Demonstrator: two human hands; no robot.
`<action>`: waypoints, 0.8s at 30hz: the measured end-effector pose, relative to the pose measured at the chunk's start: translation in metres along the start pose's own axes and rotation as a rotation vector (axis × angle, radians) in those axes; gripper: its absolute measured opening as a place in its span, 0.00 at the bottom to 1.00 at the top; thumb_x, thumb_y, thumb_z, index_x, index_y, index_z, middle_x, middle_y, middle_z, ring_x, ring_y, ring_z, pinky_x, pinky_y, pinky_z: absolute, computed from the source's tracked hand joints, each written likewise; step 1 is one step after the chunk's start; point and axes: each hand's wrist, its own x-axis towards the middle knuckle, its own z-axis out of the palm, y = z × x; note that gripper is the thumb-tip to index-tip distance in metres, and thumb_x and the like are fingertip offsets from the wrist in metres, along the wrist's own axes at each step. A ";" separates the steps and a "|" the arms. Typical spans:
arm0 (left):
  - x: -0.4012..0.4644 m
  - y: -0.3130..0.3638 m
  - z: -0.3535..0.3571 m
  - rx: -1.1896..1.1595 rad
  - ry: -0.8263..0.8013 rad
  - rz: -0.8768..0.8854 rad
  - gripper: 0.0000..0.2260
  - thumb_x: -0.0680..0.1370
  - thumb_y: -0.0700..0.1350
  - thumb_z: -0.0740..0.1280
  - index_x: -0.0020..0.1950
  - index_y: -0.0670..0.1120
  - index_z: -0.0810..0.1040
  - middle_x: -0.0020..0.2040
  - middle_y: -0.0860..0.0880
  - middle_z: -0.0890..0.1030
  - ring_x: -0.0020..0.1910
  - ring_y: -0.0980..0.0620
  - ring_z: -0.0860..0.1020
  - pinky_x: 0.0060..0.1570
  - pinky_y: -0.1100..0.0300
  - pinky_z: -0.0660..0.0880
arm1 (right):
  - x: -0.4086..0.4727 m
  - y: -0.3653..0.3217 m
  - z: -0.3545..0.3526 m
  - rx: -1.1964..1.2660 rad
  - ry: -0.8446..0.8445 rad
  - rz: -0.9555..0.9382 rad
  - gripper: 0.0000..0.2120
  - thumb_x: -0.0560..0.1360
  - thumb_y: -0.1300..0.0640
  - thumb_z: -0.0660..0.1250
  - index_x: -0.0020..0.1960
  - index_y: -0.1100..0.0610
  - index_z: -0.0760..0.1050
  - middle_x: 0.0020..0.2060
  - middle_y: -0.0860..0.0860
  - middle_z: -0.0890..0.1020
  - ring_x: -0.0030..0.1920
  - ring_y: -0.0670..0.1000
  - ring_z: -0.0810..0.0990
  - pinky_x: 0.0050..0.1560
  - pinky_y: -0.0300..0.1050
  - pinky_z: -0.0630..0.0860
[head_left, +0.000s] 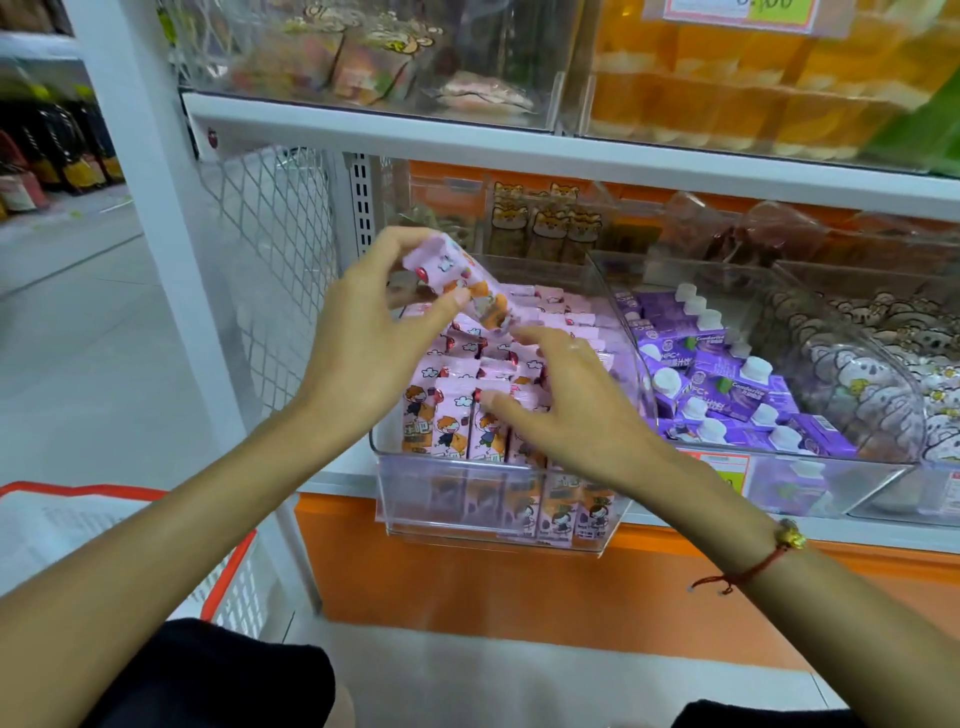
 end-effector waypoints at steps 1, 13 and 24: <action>0.001 -0.002 0.001 0.045 -0.045 0.003 0.14 0.75 0.46 0.71 0.57 0.56 0.72 0.51 0.64 0.77 0.50 0.59 0.80 0.52 0.57 0.79 | -0.001 0.002 0.002 -0.086 -0.038 -0.040 0.31 0.74 0.43 0.66 0.72 0.53 0.62 0.67 0.51 0.70 0.66 0.53 0.66 0.61 0.46 0.64; 0.033 -0.003 -0.004 0.315 -0.403 0.020 0.20 0.76 0.45 0.71 0.67 0.52 0.73 0.61 0.52 0.78 0.51 0.51 0.81 0.56 0.47 0.77 | -0.004 0.004 -0.003 -0.082 -0.128 -0.080 0.24 0.74 0.52 0.68 0.69 0.50 0.69 0.64 0.48 0.74 0.65 0.49 0.69 0.63 0.45 0.66; 0.072 -0.002 0.027 0.754 -0.752 0.115 0.21 0.73 0.48 0.74 0.64 0.46 0.76 0.61 0.46 0.78 0.55 0.49 0.77 0.50 0.58 0.71 | -0.013 0.003 -0.004 -0.014 -0.105 -0.071 0.22 0.74 0.54 0.69 0.67 0.51 0.69 0.63 0.48 0.74 0.64 0.49 0.70 0.62 0.48 0.70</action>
